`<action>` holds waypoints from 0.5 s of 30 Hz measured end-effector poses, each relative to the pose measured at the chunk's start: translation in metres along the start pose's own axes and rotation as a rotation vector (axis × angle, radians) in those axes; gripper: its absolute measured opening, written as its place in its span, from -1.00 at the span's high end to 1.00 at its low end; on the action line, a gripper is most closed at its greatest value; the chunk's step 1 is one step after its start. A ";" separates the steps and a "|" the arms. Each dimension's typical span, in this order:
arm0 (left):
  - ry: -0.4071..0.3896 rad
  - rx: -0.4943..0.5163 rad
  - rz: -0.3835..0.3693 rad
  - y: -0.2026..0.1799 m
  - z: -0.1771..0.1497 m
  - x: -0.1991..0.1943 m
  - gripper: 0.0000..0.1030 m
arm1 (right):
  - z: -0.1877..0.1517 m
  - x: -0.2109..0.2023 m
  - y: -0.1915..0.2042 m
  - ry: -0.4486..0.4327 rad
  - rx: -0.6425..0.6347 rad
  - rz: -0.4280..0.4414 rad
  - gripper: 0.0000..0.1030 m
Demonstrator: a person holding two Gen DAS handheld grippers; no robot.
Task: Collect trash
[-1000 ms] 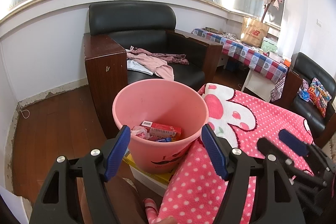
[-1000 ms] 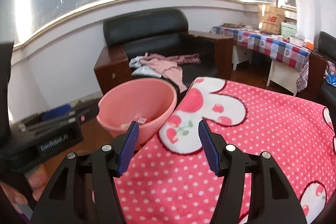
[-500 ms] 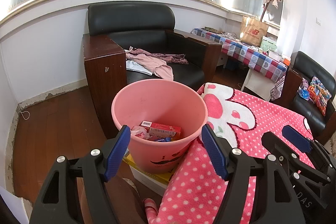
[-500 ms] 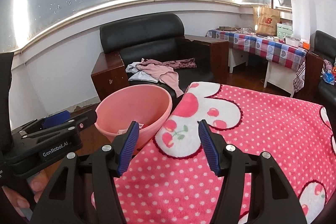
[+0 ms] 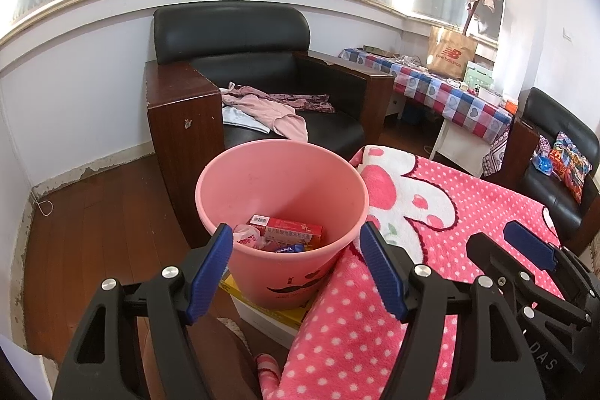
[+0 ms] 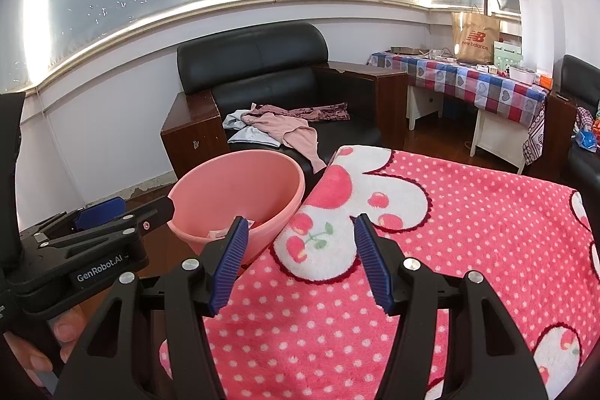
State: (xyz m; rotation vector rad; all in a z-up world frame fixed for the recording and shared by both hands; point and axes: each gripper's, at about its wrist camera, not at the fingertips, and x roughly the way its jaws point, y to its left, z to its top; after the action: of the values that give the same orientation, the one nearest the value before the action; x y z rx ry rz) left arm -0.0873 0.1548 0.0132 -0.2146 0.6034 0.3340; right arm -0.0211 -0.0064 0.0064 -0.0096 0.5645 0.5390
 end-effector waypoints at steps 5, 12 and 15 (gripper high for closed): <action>-0.009 -0.009 0.012 0.000 -0.003 0.001 -0.34 | 0.000 0.000 0.000 -0.001 0.000 -0.001 -0.15; 0.016 -0.024 -0.004 0.001 0.000 0.009 -0.33 | -0.002 0.001 -0.002 0.003 -0.001 -0.005 -0.15; 0.014 -0.013 0.001 0.000 0.000 0.009 -0.33 | -0.003 0.002 -0.003 0.001 0.000 -0.004 -0.15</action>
State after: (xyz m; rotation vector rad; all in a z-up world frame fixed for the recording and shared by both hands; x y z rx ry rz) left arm -0.0806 0.1572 0.0079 -0.2293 0.6158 0.3379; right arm -0.0201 -0.0088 0.0026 -0.0110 0.5658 0.5346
